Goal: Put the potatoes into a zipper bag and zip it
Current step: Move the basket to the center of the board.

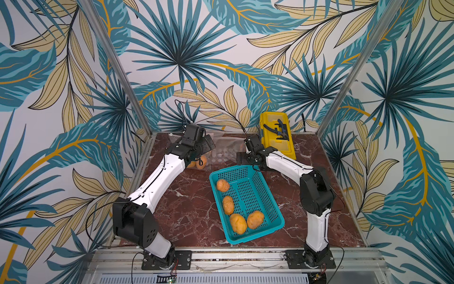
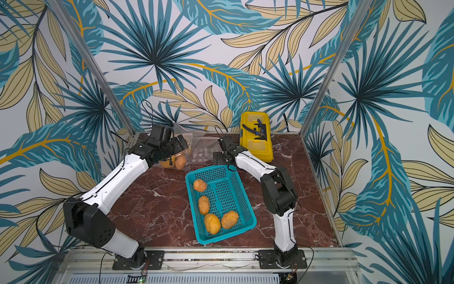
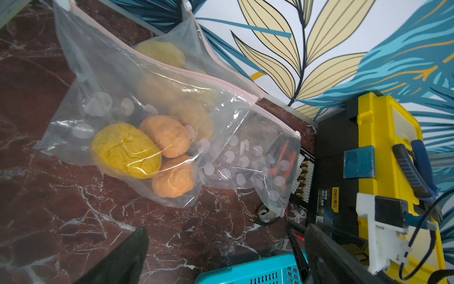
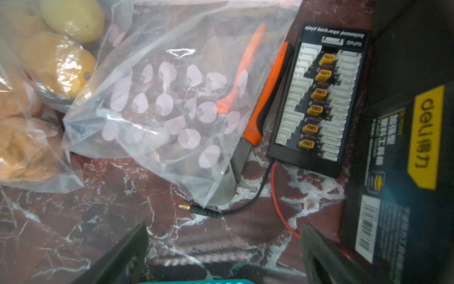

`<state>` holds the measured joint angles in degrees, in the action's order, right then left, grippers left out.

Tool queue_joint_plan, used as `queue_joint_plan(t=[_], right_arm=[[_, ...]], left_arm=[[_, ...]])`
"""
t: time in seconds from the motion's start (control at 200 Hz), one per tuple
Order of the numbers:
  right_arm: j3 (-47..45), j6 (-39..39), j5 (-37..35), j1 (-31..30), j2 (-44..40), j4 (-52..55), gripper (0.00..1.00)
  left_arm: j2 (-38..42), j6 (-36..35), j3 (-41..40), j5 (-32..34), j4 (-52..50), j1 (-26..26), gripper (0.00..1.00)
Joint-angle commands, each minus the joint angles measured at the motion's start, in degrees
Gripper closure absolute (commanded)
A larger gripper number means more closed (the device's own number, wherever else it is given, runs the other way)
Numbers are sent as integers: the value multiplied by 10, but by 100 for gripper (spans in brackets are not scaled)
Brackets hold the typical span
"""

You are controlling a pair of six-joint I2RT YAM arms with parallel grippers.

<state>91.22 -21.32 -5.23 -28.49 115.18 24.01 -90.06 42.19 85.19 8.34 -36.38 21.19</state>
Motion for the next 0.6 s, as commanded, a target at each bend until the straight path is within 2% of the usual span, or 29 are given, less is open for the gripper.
queue_joint_plan(t=[0.0,0.436,0.596], right_arm=[[-17,-11,3,1,-25,-9,5],[21,0,1,0,-44,-11,1],[79,-10,4,3,-3,7,0]], left_arm=[[-22,-37,27,2,22,28,1],[-189,-68,133,-15,21,64,1],[-236,-65,160,-14,21,64,1]])
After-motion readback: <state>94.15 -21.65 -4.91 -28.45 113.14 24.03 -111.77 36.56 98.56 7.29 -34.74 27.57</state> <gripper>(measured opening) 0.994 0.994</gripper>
